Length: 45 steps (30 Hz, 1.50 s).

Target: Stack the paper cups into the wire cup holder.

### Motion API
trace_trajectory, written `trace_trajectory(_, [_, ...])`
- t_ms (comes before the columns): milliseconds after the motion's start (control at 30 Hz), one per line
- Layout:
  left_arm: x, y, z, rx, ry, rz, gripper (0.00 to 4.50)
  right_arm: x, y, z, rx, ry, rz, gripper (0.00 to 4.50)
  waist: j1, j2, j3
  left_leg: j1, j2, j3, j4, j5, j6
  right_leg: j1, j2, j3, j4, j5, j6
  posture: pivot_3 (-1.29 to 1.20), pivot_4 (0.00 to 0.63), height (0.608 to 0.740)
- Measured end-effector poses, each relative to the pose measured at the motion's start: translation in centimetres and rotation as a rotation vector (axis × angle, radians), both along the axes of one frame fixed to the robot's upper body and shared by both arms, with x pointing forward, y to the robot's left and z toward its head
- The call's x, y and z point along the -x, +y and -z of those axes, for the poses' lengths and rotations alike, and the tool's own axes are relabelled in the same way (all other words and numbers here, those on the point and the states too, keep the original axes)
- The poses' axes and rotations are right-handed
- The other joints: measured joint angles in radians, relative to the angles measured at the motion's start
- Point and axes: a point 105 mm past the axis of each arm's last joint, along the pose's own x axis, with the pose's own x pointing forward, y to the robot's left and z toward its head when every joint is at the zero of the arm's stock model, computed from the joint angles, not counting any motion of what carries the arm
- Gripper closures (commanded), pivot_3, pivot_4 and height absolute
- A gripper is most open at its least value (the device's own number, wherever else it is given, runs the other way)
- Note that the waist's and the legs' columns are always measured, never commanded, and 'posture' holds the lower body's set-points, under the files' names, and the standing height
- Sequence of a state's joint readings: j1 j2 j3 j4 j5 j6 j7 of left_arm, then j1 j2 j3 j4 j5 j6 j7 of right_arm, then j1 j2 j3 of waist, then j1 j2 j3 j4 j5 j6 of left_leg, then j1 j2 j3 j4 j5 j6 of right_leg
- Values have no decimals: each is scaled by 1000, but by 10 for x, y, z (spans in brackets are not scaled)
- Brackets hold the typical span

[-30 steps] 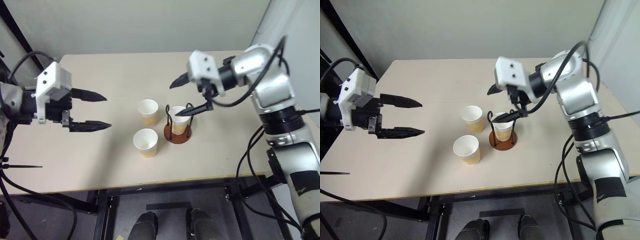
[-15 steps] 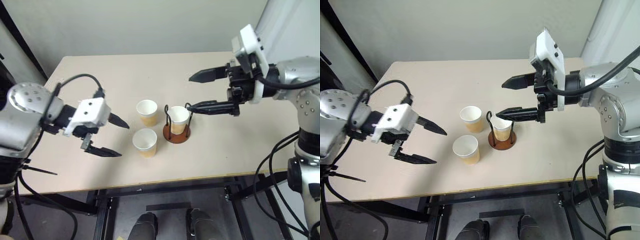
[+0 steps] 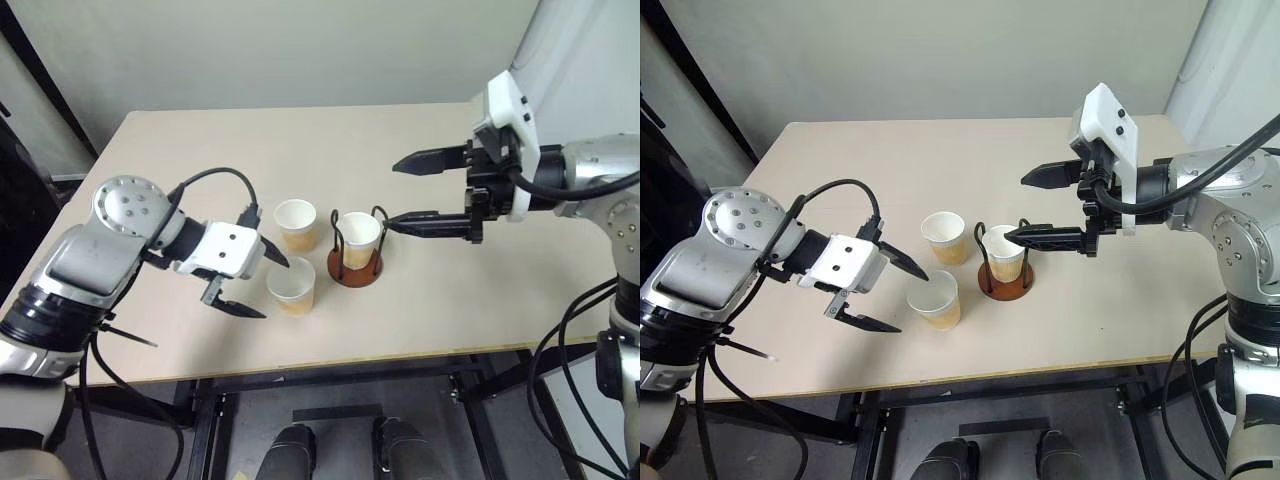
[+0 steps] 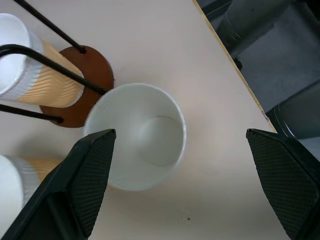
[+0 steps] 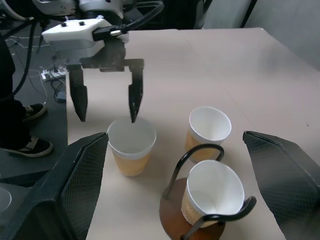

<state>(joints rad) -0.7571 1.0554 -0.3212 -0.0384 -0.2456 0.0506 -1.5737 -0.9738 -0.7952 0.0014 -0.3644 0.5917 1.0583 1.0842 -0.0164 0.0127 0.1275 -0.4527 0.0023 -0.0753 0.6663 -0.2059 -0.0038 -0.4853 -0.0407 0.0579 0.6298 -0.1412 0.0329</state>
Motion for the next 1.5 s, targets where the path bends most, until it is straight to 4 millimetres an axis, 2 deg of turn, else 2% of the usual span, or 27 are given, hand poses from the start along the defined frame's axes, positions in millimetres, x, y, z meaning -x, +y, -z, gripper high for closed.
trace_trajectory(467, [2, 7, 18, -76, -33, 28, 0, 10, -21, 9, 103, 43, -17, 26, 5, 0, 0, 0, 0, 0, 0, 0, 0, 0, 0, 0, 0, 0, 0, 0, 150, 740])
trace_trajectory(633, [-1, 4, 24, -84, -59, 57, 0, 11, -23, 9, 112, 41, -19, 26, 5, 0, 0, 0, 0, 0, 1, 0, 0, 0, 0, 0, 0, 0, 0, 0, 150, 740])
trace_trajectory(867, [-8, 2, 32, -82, -69, 59, 0, 18, -29, 20, 153, 84, -37, 26, 8, 0, 0, -1, 0, 0, 1, 0, 0, 0, 0, 0, 0, 0, 1, 0, 150, 740])
trace_trajectory(1167, [-20, -11, 37, -47, -89, 85, 0, 19, -27, 26, 182, 92, -46, 26, 9, 0, 0, -1, 0, 0, 2, 0, 0, 1, 0, 0, -1, 2, 5, 0, 150, 740])
trace_trajectory(1267, [-20, -17, 42, -38, -75, 104, 604, 18, -28, 27, 185, 93, -43, 0, 10, 0, 0, -1, 0, 0, 2, 0, 0, 1, 0, 0, -1, 2, 6, 0, 150, 740])
trace_trajectory(1400, [-18, -21, 44, -26, -49, 113, 2068, 18, -29, 27, 187, 94, -34, 0, 11, 0, 0, -1, 0, 0, 2, 0, 1, 1, 0, 0, -1, 2, 7, 0, 150, 740])
trace_trajectory(1500, [-16, -15, 43, -43, -23, 96, 3191, 17, -30, 27, 190, 94, -27, 0, 11, 0, 0, -1, 0, 0, 2, 0, 1, 1, 0, 0, -1, 3, 8, 0, 150, 740])
